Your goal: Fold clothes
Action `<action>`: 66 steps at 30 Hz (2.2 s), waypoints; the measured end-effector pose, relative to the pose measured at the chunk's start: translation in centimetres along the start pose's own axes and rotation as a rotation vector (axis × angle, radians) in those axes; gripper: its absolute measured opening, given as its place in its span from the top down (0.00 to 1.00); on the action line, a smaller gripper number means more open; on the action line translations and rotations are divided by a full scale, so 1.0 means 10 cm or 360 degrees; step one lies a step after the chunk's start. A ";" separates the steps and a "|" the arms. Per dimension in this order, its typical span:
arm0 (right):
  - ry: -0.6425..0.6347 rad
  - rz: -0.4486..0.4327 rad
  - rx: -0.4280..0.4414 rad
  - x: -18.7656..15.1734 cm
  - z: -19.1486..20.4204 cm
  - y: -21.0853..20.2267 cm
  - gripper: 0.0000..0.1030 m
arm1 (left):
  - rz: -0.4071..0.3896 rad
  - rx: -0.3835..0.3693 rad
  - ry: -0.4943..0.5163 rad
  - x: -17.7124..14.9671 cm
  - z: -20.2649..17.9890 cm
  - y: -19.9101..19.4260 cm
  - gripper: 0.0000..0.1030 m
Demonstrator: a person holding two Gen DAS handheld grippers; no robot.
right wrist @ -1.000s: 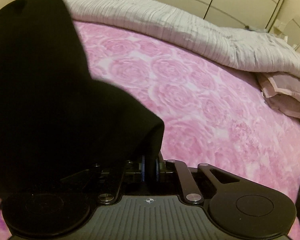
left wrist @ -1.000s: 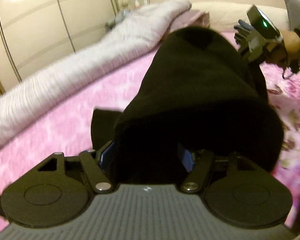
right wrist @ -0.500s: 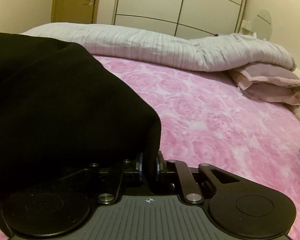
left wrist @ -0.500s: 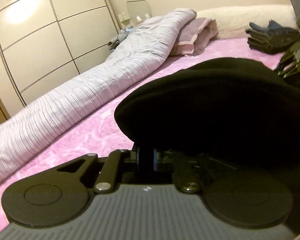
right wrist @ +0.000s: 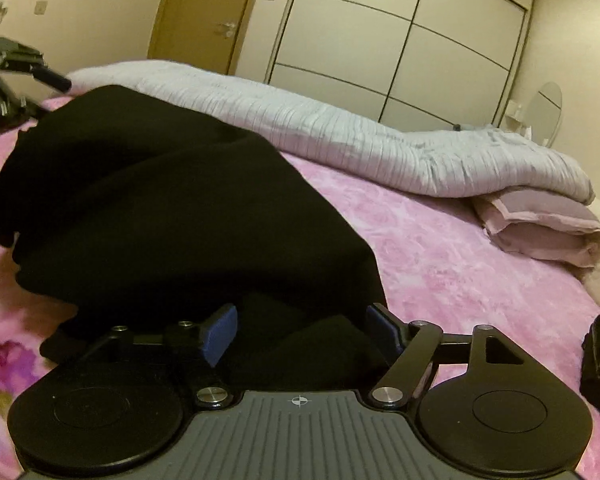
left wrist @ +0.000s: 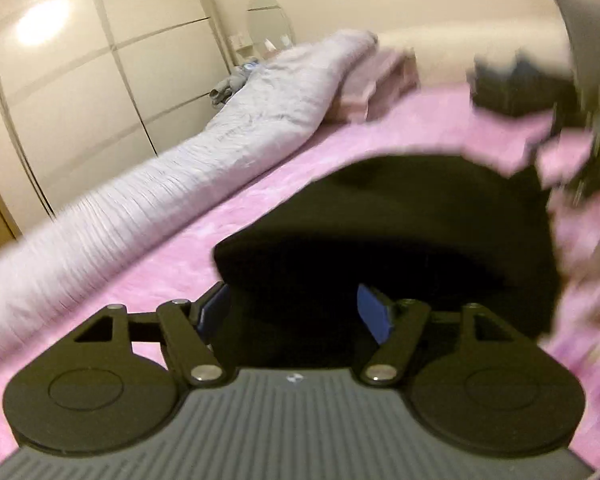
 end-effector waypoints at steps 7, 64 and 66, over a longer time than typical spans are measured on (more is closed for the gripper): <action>-0.0060 -0.0012 0.0218 -0.05 0.42 -0.19 0.27 | 0.0066 -0.0385 -0.0184 0.02 -0.54 0.18 0.24; 0.0946 0.0359 -0.0573 -0.74 -2.75 0.22 0.94 | 0.0175 -0.0007 -0.0241 -0.34 -0.02 0.83 0.22; 0.0937 0.0399 -0.0561 -0.80 -2.60 0.21 0.80 | 0.0187 -0.0014 -0.0207 -0.33 -0.04 0.90 0.22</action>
Point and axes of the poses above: each gripper's, at about its wrist camera, not at the fingertips, and y roughly the way its jaws point, z to its left, x to its top, the point moved 10 cm from there along y, roughly the way its jaws point, and after that the axes turned 9 degrees about -x, right-handed, at the moved point
